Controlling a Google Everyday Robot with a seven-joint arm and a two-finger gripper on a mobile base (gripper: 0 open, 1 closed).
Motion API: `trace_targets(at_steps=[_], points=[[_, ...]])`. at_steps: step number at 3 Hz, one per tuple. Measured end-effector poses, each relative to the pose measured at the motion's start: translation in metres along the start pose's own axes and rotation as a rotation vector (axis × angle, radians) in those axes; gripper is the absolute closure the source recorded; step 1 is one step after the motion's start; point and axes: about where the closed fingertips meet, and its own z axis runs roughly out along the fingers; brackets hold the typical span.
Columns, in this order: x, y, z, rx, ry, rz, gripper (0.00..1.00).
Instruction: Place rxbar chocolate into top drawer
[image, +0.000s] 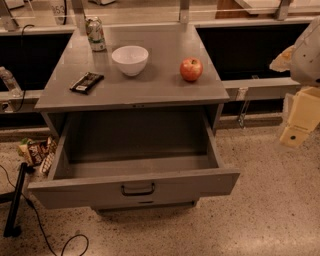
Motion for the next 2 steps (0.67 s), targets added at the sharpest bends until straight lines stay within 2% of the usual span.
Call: trace_targets(at_steps=[1, 2], points=[[0.0, 0.0, 0.0, 0.0, 0.0, 0.0, 0.0], [-0.018, -0.014, 0.028, -0.07, 0.044, -0.091, 0.0]])
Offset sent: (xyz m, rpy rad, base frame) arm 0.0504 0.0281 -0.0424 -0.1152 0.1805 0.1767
